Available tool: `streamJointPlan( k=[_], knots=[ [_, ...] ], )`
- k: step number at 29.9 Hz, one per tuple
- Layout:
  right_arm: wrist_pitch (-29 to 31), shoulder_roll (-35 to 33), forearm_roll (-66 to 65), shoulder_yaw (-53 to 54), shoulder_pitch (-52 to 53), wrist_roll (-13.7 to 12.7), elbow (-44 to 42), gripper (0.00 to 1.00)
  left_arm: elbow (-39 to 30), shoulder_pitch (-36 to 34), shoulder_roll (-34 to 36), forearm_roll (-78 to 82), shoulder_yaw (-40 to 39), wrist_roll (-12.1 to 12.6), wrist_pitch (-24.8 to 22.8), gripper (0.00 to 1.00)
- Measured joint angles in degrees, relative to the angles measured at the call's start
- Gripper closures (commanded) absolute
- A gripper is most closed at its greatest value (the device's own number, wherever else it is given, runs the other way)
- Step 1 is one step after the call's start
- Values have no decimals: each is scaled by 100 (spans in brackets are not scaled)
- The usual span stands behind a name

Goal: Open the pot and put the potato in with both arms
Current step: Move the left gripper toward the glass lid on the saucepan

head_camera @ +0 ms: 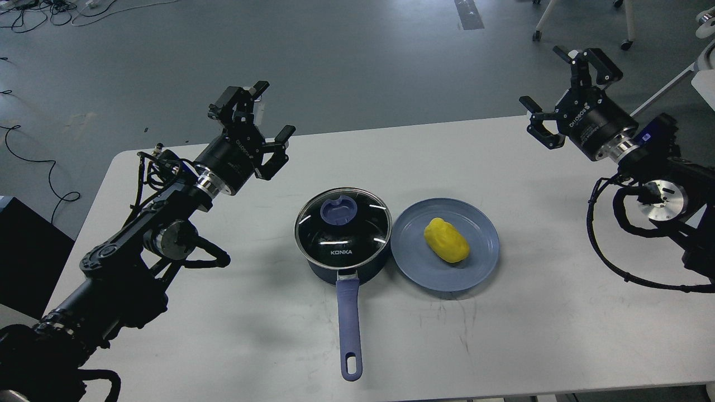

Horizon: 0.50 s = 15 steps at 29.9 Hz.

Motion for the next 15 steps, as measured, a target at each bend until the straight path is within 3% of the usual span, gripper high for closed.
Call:
streamJointPlan(
  k=[15],
  knots=[
    [-2,0,0,-26,-4,0,0,0,285,-80,339,72,90,25,-177,2]
  ],
)
